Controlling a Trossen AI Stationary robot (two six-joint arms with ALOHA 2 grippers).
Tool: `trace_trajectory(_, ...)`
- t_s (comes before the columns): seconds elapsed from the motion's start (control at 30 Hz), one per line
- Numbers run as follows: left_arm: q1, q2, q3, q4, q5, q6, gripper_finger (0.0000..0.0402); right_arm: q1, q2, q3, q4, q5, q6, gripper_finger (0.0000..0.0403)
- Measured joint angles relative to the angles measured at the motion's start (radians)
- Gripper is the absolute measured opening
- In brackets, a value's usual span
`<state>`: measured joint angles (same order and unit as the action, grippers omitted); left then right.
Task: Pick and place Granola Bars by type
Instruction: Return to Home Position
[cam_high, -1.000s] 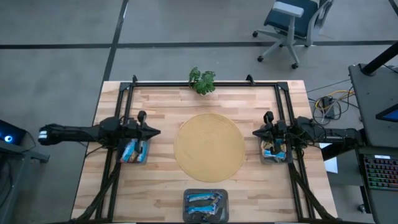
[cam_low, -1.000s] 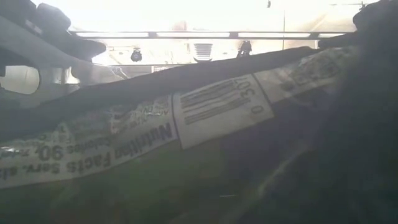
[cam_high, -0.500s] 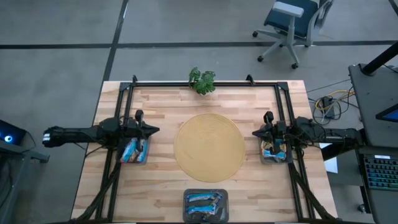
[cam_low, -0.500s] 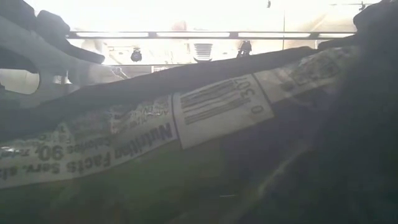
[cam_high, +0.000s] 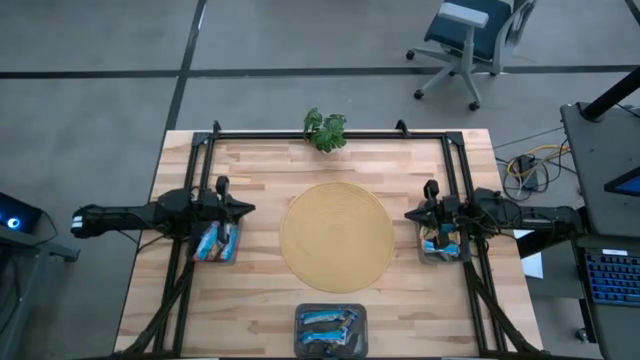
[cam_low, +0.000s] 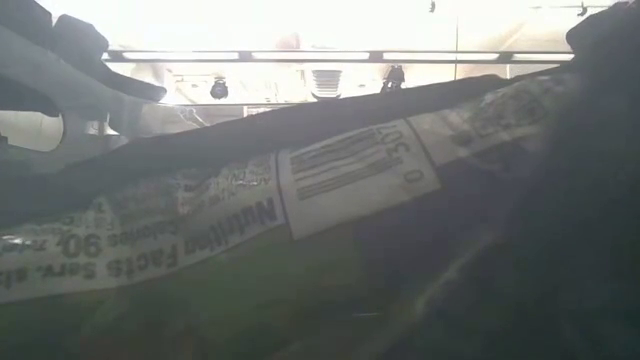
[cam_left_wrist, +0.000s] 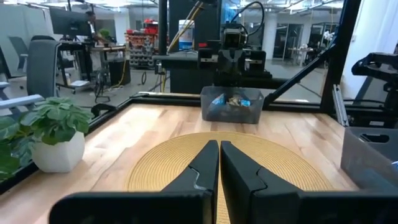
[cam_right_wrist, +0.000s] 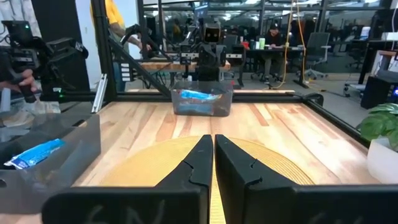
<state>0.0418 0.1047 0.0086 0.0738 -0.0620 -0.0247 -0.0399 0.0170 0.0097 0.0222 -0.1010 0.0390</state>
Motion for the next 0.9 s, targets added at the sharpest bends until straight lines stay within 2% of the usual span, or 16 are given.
trace_trajectory(0.9,0.0,-0.001,-0.001,0.013,0.0,-0.036,0.0,0.0,0.01,0.0,0.003,-0.002,0.006,0.0009)
